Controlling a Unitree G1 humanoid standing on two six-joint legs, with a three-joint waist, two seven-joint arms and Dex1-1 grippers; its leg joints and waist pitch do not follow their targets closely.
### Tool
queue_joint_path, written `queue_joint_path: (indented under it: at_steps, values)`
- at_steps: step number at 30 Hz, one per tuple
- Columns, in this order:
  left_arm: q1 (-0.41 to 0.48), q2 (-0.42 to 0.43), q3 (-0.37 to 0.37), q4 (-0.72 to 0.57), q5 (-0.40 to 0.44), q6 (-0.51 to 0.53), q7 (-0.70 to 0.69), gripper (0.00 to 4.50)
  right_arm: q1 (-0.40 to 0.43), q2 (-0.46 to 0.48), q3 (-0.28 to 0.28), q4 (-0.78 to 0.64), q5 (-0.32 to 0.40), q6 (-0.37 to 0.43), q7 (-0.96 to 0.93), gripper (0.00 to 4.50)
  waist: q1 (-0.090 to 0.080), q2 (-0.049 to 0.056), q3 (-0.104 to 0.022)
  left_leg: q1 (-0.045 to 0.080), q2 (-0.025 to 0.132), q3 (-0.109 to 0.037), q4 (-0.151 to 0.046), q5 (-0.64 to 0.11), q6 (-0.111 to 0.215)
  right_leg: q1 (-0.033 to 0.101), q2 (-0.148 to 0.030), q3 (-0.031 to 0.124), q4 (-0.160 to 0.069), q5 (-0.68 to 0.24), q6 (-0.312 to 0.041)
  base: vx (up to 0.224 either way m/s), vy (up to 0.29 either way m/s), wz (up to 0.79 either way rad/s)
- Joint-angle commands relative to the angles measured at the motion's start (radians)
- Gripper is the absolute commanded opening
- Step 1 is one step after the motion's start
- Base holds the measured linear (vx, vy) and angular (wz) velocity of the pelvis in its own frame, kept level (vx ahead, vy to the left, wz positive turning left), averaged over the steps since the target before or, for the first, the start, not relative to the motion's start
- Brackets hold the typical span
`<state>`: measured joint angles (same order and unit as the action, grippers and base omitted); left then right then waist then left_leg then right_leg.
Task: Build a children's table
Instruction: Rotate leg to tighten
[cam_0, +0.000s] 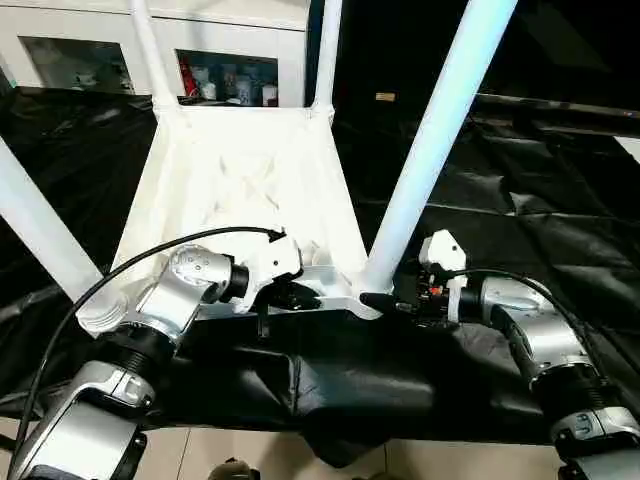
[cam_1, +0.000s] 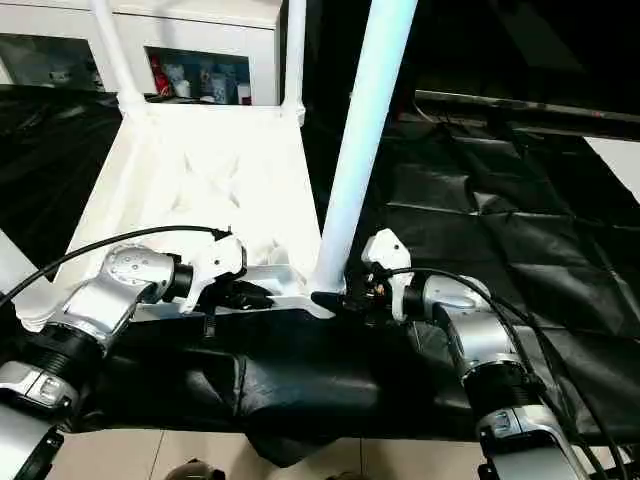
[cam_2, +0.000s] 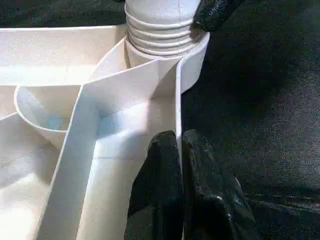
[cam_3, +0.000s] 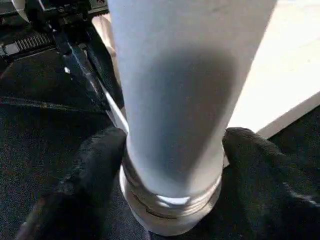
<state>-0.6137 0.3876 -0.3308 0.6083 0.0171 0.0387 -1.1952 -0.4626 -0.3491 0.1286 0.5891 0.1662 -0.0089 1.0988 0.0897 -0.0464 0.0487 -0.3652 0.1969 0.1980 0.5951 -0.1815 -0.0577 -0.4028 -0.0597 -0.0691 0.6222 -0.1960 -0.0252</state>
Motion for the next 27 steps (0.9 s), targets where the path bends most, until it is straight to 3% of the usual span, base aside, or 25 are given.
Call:
queue_joint_path:
  at_steps: [1, 4, 7, 9, 12, 13, 14, 17, 18, 19, 20, 21, 23, 24, 27]
  values:
    - [0.022, -0.010, 0.003, -0.011, -0.022, -0.006, -0.027, 0.00, -0.002, -0.004, 0.001, -0.018, 0.010, 0.007, 0.010, 3.16, 0.000, -0.009, -0.053, 0.013, 0.044, -0.023, -0.071, -0.218, 0.033, 0.042, -0.092, 0.056, -0.093, -0.318, -0.157, 0.000, 0.000, 0.00]
    - [0.023, -0.013, 0.007, -0.013, -0.021, -0.004, -0.013, 0.00, 0.007, 0.000, 0.005, -0.020, 0.008, 0.010, 0.010, 2.79, 0.001, -0.008, -0.053, 0.013, 0.045, -0.023, -0.071, -0.216, 0.032, 0.042, -0.093, 0.056, -0.093, -0.315, -0.158, 0.000, 0.000, 0.00]
    - [0.009, -0.032, 0.010, 0.019, 0.011, -0.009, 0.070, 0.00, 0.026, 0.029, -0.003, -0.013, 0.002, 0.024, -0.049, 2.69, 0.000, -0.009, -0.052, 0.012, 0.044, -0.024, -0.072, -0.216, 0.032, 0.042, -0.092, 0.056, -0.093, -0.313, -0.158, 0.000, 0.000, 0.00]
    - [0.000, -0.047, 0.011, 0.039, 0.027, 0.007, 0.116, 0.00, 0.024, 0.063, -0.030, 0.009, 0.007, 0.035, -0.126, 2.67, -0.002, -0.008, -0.049, 0.014, 0.044, -0.024, -0.073, -0.238, 0.024, 0.038, -0.094, 0.057, -0.099, -0.359, -0.146, 0.000, 0.000, 0.00]
    - [-0.031, -0.122, 0.015, 0.103, 0.053, 0.035, 0.242, 0.00, 0.013, 0.156, -0.076, 0.096, -0.008, 0.058, -0.346, 2.64, -0.011, -0.008, -0.042, 0.022, 0.041, -0.031, -0.078, -0.301, -0.007, 0.031, -0.098, 0.053, -0.116, -0.515, -0.106, 0.000, 0.000, 0.00]
    - [-0.041, -0.146, 0.014, 0.120, 0.060, 0.041, 0.276, 0.00, 0.008, 0.179, -0.082, 0.119, -0.018, 0.057, -0.405, 2.63, -0.017, 0.000, -0.041, 0.023, 0.043, -0.035, -0.082, -0.325, -0.021, 0.031, -0.098, 0.050, -0.122, -0.551, -0.092, 0.000, 0.000, 0.00]
    - [-0.045, -0.154, 0.013, 0.125, 0.063, 0.043, 0.288, 0.00, 0.006, 0.187, -0.083, 0.127, -0.022, 0.057, -0.426, 2.63, -0.018, -0.002, -0.041, 0.027, 0.043, -0.038, -0.083, -0.340, -0.027, 0.030, -0.099, 0.046, -0.124, -0.569, -0.085, 0.000, 0.000, 0.00]
    - [-0.088, -0.236, 0.008, 0.186, 0.083, 0.060, 0.394, 0.00, -0.031, 0.264, -0.099, 0.199, -0.052, 0.054, -0.621, 2.62, -0.035, 0.004, -0.040, 0.032, 0.041, -0.043, -0.087, -0.384, -0.033, 0.028, -0.099, 0.044, -0.132, -0.580, -0.081, 0.000, 0.000, 0.00]
    - [-0.110, -0.273, 0.010, 0.213, 0.088, 0.066, 0.436, 0.00, -0.053, 0.295, -0.103, 0.225, -0.066, 0.055, -0.691, 2.62, -0.039, 0.009, -0.040, 0.042, 0.038, -0.043, -0.083, -0.421, -0.034, 0.020, -0.098, 0.044, -0.140, -0.603, -0.080, 0.000, 0.000, 0.00]
    - [-0.117, -0.284, 0.011, 0.221, 0.090, 0.066, 0.449, 0.00, -0.060, 0.305, -0.104, 0.233, -0.071, 0.055, -0.711, 2.62, -0.044, 0.005, -0.042, 0.041, 0.036, -0.045, -0.084, -0.423, -0.031, 0.023, -0.098, 0.043, -0.138, -0.596, -0.083, 0.000, 0.000, 0.00]
    - [-0.134, -0.307, 0.010, 0.238, 0.097, 0.060, 0.469, 0.00, -0.078, 0.326, -0.094, 0.244, -0.088, 0.043, -0.725, 2.62, -0.044, 0.009, -0.043, 0.038, 0.038, -0.048, -0.086, -0.418, -0.031, 0.028, -0.099, 0.043, -0.136, -0.578, -0.087, 0.000, 0.000, 0.00]
    - [-0.146, -0.320, 0.007, 0.249, 0.104, 0.044, 0.467, 0.00, -0.091, 0.341, -0.074, 0.246, -0.105, 0.014, -0.706, 3.18, -0.046, 0.015, -0.047, 0.035, 0.040, -0.047, -0.089, -0.406, -0.024, 0.032, -0.098, 0.044, -0.134, -0.515, -0.101, 0.000, 0.000, 0.00]
    - [-0.152, -0.325, 0.009, 0.256, 0.107, 0.033, 0.463, 0.00, -0.098, 0.348, -0.076, 0.249, -0.101, 0.000, -0.694, 3.18, -0.047, 0.009, -0.048, 0.033, 0.041, -0.043, -0.091, -0.390, -0.015, 0.034, -0.097, 0.048, -0.131, -0.460, -0.118, 0.000, 0.000, 0.00]
    - [-0.151, -0.323, 0.010, 0.255, 0.106, 0.029, 0.457, 0.00, -0.100, 0.347, -0.078, 0.249, -0.097, -0.005, -0.686, 3.41, -0.045, 0.009, -0.047, 0.031, 0.041, -0.039, -0.090, -0.377, -0.004, 0.034, -0.097, 0.053, -0.126, -0.413, -0.142, 0.000, 0.000, 0.00]
    - [-0.140, -0.307, 0.006, 0.239, 0.104, 0.022, 0.424, 0.00, -0.104, 0.324, -0.061, 0.243, -0.118, -0.034, -0.670, 3.60, -0.044, 0.008, -0.046, 0.029, 0.041, -0.037, -0.089, -0.364, 0.004, 0.036, -0.099, 0.055, -0.124, -0.401, -0.153, 0.000, 0.000, 0.00]
